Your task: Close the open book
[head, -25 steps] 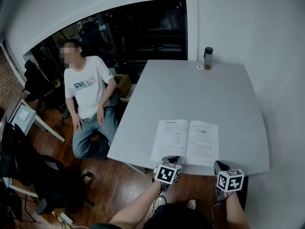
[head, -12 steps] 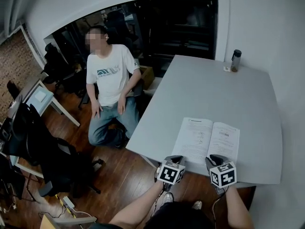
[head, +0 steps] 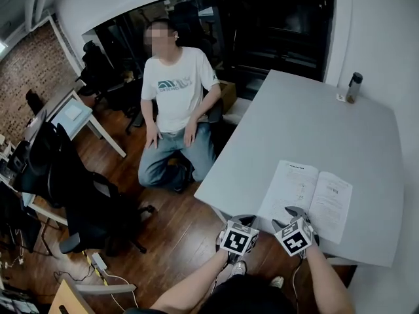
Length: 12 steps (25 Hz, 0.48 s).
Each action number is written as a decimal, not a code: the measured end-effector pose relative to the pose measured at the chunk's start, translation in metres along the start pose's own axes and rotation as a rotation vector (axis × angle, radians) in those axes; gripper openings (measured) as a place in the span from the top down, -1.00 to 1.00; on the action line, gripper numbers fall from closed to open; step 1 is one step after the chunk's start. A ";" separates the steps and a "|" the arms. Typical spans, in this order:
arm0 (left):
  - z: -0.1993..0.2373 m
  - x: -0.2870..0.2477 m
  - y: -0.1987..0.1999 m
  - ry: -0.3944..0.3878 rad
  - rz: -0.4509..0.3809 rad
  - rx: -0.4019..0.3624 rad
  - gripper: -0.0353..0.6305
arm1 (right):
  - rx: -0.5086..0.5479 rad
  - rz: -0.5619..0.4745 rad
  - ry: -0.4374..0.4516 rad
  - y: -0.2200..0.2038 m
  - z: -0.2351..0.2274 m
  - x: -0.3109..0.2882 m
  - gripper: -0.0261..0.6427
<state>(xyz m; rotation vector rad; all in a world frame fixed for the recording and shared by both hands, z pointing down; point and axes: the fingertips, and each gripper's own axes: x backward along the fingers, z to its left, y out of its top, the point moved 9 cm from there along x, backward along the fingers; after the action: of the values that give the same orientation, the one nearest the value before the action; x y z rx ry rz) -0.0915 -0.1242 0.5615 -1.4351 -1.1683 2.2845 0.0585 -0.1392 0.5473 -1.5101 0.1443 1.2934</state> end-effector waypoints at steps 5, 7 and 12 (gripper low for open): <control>0.012 0.008 -0.011 0.002 0.002 0.017 0.88 | 0.057 0.095 0.021 0.001 0.007 -0.022 0.28; 0.019 0.010 -0.015 0.000 0.008 0.021 0.88 | 0.074 0.123 0.018 0.000 0.006 -0.027 0.28; 0.033 0.011 -0.016 -0.020 0.008 0.003 0.88 | 0.017 0.124 0.037 0.006 0.004 -0.028 0.29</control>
<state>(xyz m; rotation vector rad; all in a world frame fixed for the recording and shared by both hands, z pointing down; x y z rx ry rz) -0.1282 -0.1248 0.5726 -1.4218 -1.1661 2.3095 0.0409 -0.1529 0.5652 -1.5305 0.2760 1.3597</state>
